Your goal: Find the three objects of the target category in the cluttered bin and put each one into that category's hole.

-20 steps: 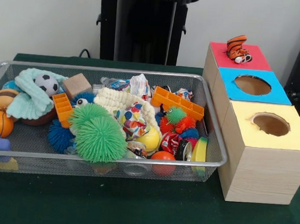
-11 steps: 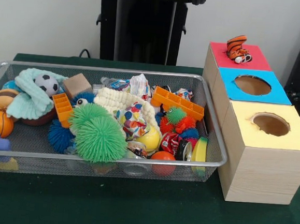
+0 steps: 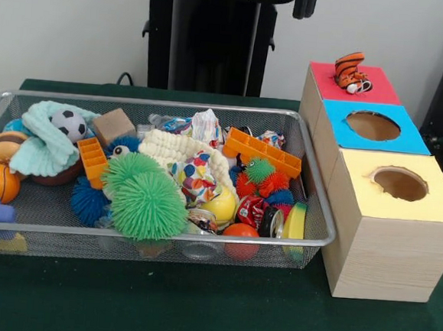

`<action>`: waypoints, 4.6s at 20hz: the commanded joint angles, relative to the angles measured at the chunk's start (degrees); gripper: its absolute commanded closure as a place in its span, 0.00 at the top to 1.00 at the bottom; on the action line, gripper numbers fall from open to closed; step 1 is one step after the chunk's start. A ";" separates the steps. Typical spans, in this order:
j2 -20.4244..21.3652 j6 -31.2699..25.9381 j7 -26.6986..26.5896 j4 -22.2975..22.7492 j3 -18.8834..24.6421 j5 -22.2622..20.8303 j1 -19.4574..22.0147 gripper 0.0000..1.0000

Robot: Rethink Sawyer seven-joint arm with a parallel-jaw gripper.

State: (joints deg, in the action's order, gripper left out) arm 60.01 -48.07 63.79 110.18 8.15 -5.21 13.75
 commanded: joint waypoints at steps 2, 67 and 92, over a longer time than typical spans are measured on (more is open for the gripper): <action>-6.26 6.71 18.34 -2.70 -1.92 1.71 -1.12 0.00; -15.17 19.50 20.42 -3.67 -10.92 9.28 -15.09 0.00; -11.96 18.91 21.79 -0.89 -17.34 11.85 -22.98 0.00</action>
State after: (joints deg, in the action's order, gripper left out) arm 47.20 -28.08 66.17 105.89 -8.22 4.11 -8.25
